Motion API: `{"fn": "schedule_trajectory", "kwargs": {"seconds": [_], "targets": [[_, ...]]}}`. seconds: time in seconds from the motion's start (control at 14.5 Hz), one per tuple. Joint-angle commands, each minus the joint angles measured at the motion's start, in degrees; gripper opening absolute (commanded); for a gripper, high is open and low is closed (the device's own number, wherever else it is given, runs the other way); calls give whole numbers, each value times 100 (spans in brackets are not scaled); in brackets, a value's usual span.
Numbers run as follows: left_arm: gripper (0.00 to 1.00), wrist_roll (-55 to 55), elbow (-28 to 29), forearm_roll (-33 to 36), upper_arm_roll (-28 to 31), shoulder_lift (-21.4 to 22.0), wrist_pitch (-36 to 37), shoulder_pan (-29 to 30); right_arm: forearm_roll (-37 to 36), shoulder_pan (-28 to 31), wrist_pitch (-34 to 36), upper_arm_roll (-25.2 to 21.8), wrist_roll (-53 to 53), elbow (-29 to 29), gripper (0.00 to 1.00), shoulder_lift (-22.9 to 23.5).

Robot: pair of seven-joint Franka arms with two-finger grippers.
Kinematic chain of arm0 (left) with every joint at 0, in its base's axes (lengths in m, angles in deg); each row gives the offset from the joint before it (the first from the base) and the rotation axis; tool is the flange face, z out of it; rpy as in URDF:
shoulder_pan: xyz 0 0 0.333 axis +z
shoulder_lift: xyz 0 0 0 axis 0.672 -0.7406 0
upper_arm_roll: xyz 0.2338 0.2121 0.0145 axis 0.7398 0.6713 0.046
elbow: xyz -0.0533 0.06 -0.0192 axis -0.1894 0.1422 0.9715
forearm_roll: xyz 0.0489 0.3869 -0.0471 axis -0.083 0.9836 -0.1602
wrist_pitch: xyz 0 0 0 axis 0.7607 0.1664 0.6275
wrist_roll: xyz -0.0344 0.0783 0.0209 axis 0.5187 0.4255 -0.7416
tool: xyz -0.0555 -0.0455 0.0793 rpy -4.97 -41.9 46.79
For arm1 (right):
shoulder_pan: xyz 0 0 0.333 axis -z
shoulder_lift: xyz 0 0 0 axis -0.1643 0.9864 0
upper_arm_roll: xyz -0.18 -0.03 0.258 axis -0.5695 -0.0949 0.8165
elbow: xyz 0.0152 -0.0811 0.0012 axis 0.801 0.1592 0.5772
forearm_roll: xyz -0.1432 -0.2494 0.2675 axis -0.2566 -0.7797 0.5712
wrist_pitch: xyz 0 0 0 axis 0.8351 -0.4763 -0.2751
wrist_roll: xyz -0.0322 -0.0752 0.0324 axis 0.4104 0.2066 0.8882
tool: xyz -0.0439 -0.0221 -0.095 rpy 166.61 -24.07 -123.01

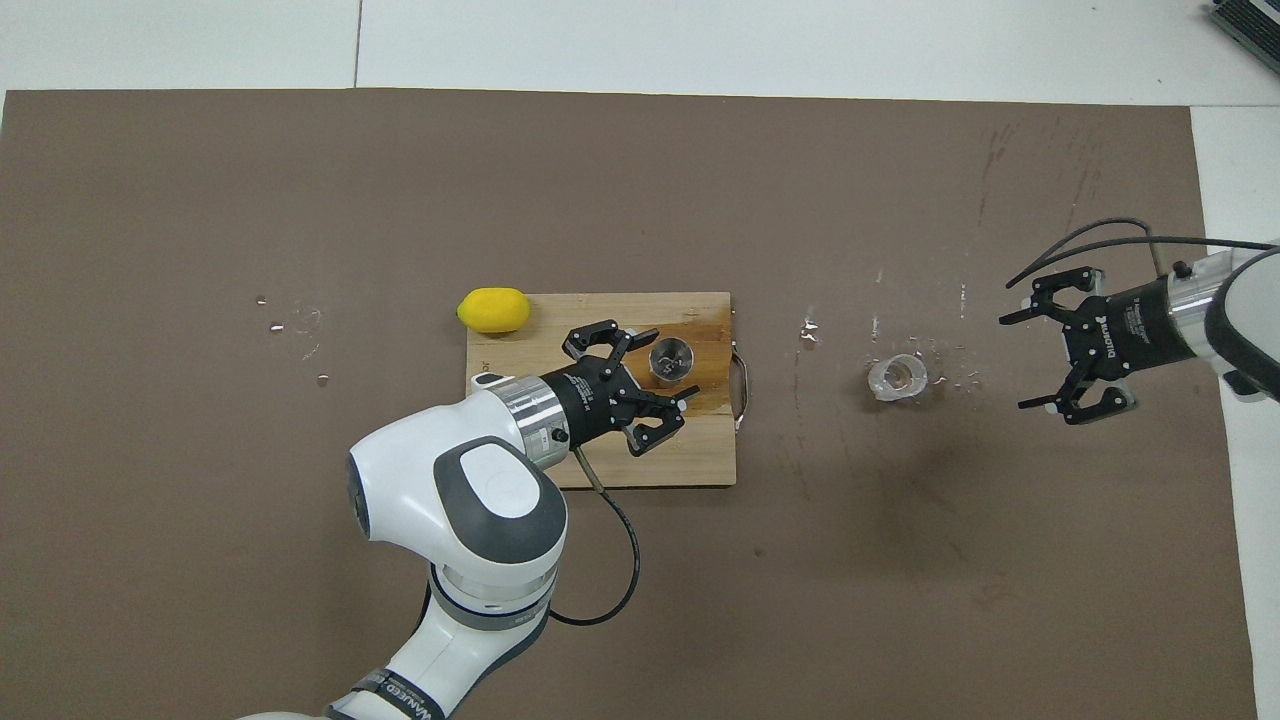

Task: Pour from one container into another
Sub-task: 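Open the left gripper and withdraw while the right gripper reaches the glass cup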

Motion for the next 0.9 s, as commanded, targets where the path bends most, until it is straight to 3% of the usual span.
{"fn": "schedule_trajectory", "kwargs": {"seconds": [0.0,0.21,0.35,0.55,0.83], "targets": [[100,68,-109,19,88,-71,-137,-131,422,42,-466,57,351,477,100,-22],[100,77,-136,404,88,217,-102,-131,457,58,-739,57,560,530,100,319],[100,103,-153,983,123,463,3,-18,929,103,-793,57,1131,530,100,609],[100,112,-92,1844,141,676,897,946,1125,103,-810,57,1282,512,100,803],[100,112,-285,4434,141,737,1050,1783,1380,41,-916,57,1643,504,100,989]]}}
